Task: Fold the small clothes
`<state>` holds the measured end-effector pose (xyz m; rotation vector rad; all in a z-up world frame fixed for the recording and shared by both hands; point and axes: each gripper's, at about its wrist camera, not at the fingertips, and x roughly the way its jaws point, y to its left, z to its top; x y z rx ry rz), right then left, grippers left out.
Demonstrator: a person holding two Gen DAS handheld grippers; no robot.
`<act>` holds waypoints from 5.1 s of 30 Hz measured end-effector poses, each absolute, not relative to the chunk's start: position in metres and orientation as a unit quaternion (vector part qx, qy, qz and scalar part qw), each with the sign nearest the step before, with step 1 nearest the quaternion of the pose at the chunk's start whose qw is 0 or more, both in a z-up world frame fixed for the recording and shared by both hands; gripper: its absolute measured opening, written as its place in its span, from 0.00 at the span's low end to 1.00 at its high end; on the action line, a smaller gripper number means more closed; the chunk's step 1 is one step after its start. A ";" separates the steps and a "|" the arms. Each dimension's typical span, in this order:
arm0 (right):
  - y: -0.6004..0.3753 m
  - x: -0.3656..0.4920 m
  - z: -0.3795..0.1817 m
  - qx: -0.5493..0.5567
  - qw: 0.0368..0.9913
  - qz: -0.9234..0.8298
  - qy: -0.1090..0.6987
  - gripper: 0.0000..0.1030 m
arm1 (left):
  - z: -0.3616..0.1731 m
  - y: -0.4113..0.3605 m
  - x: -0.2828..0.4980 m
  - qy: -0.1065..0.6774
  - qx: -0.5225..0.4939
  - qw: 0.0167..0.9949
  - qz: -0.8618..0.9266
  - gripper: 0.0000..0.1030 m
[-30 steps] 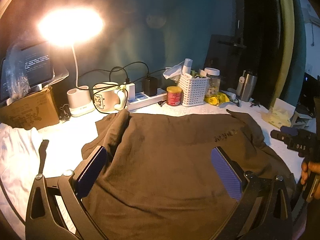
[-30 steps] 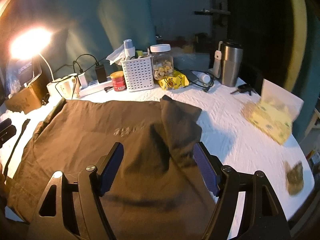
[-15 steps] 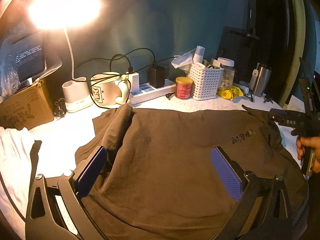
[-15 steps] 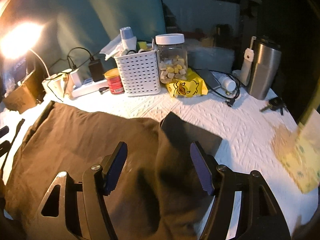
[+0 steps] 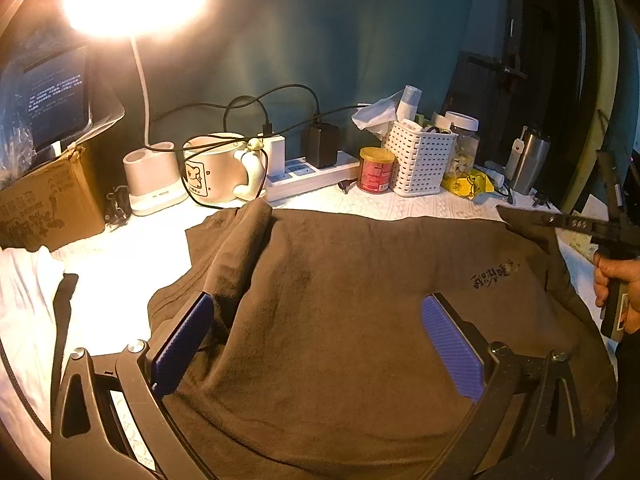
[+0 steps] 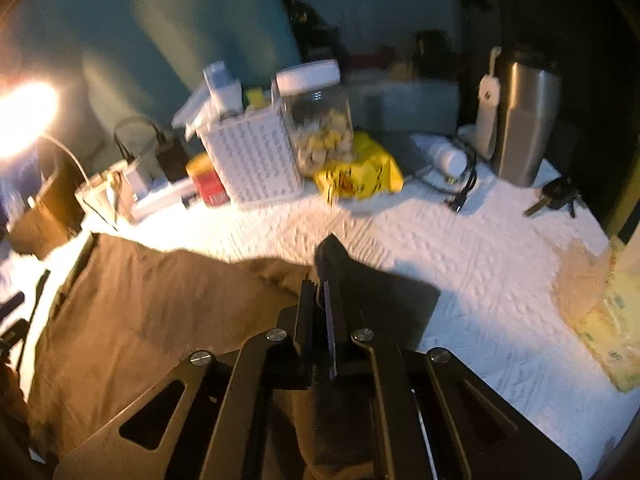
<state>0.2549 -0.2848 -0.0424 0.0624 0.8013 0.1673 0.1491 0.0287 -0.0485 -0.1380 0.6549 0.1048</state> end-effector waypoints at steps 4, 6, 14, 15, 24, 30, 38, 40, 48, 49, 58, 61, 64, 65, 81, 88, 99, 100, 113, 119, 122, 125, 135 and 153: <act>-0.274 0.241 -0.020 0.026 0.928 0.100 0.357 0.05 | -0.047 0.030 0.144 0.316 -0.070 0.945 0.046 1.00; -0.260 0.235 -0.015 0.014 0.930 0.119 0.348 0.05 | -0.047 0.032 0.140 0.314 -0.074 0.946 0.045 1.00; -0.202 0.220 -0.043 -0.045 0.911 0.176 0.370 0.05 | -0.048 0.042 0.121 0.311 -0.082 0.946 0.051 1.00; -0.196 0.218 -0.051 -0.051 0.907 0.180 0.377 0.05 | -0.049 0.043 0.118 0.312 -0.082 0.945 0.053 1.00; -0.169 0.209 -0.102 -0.074 0.872 0.187 0.446 0.09 | -0.053 0.043 0.107 0.324 -0.083 0.941 0.056 1.00; -0.180 0.178 -0.091 -0.067 0.867 0.198 0.453 0.59 | -0.052 0.034 0.107 0.328 -0.078 0.940 0.048 1.00; -0.255 0.173 -0.070 -0.016 0.895 0.110 0.432 0.59 | -0.052 0.024 0.108 0.333 -0.071 0.939 0.037 1.00; -0.263 0.176 -0.079 0.011 0.887 0.127 0.444 0.59 | -0.051 0.021 0.107 0.333 -0.068 0.940 0.036 1.00; -0.235 0.164 -0.082 0.018 0.875 0.202 0.440 0.59 | -0.050 0.019 0.103 0.338 -0.065 0.938 0.045 1.00; -0.229 0.161 -0.083 0.009 0.869 0.211 0.447 0.59 | -0.050 0.019 0.102 0.339 -0.065 0.937 0.045 1.00; -0.201 0.124 -0.093 -0.019 0.846 0.215 0.486 0.59 | -0.052 0.026 0.090 0.340 -0.064 0.937 0.042 1.00; -0.204 0.115 -0.091 -0.016 0.854 0.187 0.486 0.59 | -0.052 0.035 0.087 0.339 -0.057 0.938 0.050 1.00; -0.205 0.109 -0.083 -0.010 0.864 0.165 0.475 0.59 | -0.050 0.048 0.084 0.335 -0.060 0.939 0.054 1.00; -0.204 0.105 -0.077 -0.010 0.871 0.158 0.466 0.59 | -0.049 0.051 0.083 0.333 -0.060 0.939 0.054 1.00; -0.178 0.123 -0.042 -0.014 0.901 0.119 0.418 0.59 | -0.057 0.123 0.103 0.336 -0.094 0.937 0.029 0.75; -0.170 0.137 -0.043 -0.014 0.901 0.111 0.419 0.59 | -0.065 0.154 0.127 0.344 -0.111 0.932 0.029 0.61; -0.167 0.158 -0.055 -0.015 0.896 0.114 0.430 0.59 | -0.093 0.176 0.170 0.379 -0.155 0.912 0.027 0.60; -0.168 0.160 -0.056 -0.013 0.896 0.113 0.430 0.59 | -0.095 0.176 0.172 0.383 -0.158 0.910 0.026 0.60; -0.180 0.164 -0.069 -0.001 0.891 0.120 0.437 0.59 | -0.108 0.171 0.178 0.407 -0.178 0.895 0.021 0.60; -0.191 0.161 -0.074 0.013 0.891 0.119 0.438 0.59 | -0.112 0.162 0.185 0.423 -0.123 0.896 0.053 0.60; -0.195 0.160 -0.076 0.019 0.890 0.120 0.439 0.59 | -0.113 0.156 0.186 0.426 -0.095 0.898 0.061 0.59; -0.199 0.158 -0.076 0.024 0.890 0.124 0.438 0.59 | -0.111 0.155 0.188 0.427 -0.090 0.896 0.083 0.09; -0.224 0.149 -0.077 0.051 0.894 0.106 0.432 0.59 | -0.067 0.118 0.170 0.357 -0.063 0.929 0.075 0.04; -0.255 0.121 -0.070 0.074 0.903 0.088 0.414 0.59 | -0.091 -0.006 0.169 0.428 0.048 0.902 -0.029 0.39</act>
